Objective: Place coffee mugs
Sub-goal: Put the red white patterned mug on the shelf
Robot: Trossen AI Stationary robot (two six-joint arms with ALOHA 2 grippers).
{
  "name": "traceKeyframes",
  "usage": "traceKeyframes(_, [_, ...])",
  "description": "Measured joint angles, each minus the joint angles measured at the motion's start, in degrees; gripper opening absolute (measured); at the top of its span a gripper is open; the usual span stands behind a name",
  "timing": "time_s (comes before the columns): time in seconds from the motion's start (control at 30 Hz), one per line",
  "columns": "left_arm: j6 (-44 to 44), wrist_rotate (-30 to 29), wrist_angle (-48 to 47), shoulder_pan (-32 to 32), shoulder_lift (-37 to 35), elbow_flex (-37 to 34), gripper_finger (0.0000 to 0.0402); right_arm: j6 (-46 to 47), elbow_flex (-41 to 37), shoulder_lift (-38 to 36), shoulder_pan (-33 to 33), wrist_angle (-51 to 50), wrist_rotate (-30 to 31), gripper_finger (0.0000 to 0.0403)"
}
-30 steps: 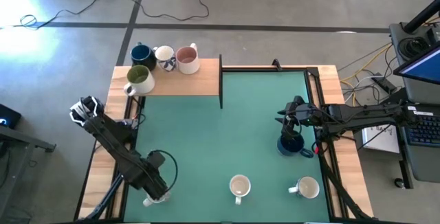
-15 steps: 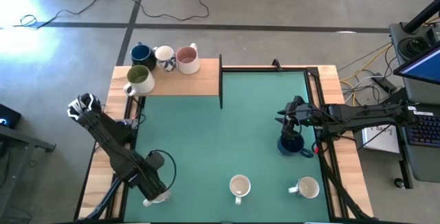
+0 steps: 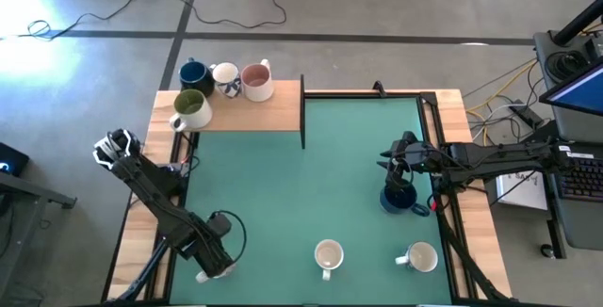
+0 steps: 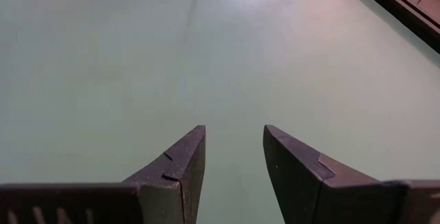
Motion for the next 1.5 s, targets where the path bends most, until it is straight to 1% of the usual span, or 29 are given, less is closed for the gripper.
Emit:
traceKeyframes(0.07, [1.18,0.00,1.06,0.00,0.00,-0.71,0.0118,0.00,0.00,0.00,0.00,0.00,0.00,0.0137])
traceKeyframes(0.13, [2.58,0.00,2.05,0.00,0.00,-1.13,0.0102,0.00,0.00,0.00,0.00,0.00,0.00,0.0137])
traceKeyframes(0.2, [3.22,0.00,2.59,0.04,0.00,-1.35,0.0078,0.00,0.00,0.00,0.00,0.00,0.00,0.0137])
traceKeyframes(0.33, [4.93,0.24,2.56,0.37,0.00,-1.44,0.0018,0.00,0.00,0.00,0.00,0.00,0.00,0.0137])
traceKeyframes(0.37, [4.68,0.25,2.60,0.66,0.00,-1.44,0.0011,0.00,0.00,0.00,0.00,0.00,0.00,0.0137])
traceKeyframes(0.43, [5.55,0.40,2.44,1.38,-0.15,-1.46,0.0012,0.00,0.00,0.00,0.00,0.00,0.00,0.0137])
traceKeyframes(0.57, [10.11,0.14,1.05,3.63,-0.24,-1.17,0.0008,0.00,0.00,0.00,0.00,0.00,0.00,0.0137])
traceKeyframes(0.73, [17.93,-0.08,-5.33,8.99,-0.79,0.56,0.0007,0.00,0.00,0.00,0.00,0.00,0.00,0.0137])
traceKeyframes(0.87, [25.96,-1.81,-9.67,14.38,-2.48,1.68,0.0007,0.00,0.00,0.00,0.00,0.00,0.00,0.0137])
traceKeyframes(1.03, [35.88,-6.55,-10.77,22.83,-7.70,1.64,0.0007,0.00,0.00,0.00,0.00,0.00,0.00,0.0137])
traceKeyframes(1.2, [46.92,-6.58,-12.10,34.18,-13.14,1.79,0.0007,0.00,0.00,0.00,0.00,0.00,0.00,0.0137])
traceKeyframes(1.3, [51.42,-6.68,-12.52,39.76,-14.87,3.00,0.0007,0.00,0.00,0.00,0.00,0.00,0.00,0.0137])
traceKeyframes(1.4, [53.73,-6.57,-13.86,43.06,-15.15,5.13,0.0007,0.00,0.00,0.00,0.00,0.00,0.00,0.0137])
traceKeyframes(1.5, [57.02,-6.66,-16.08,44.72,-14.59,7.83,0.0007,0.00,0.00,0.00,0.00,0.00,0.00,0.0137])
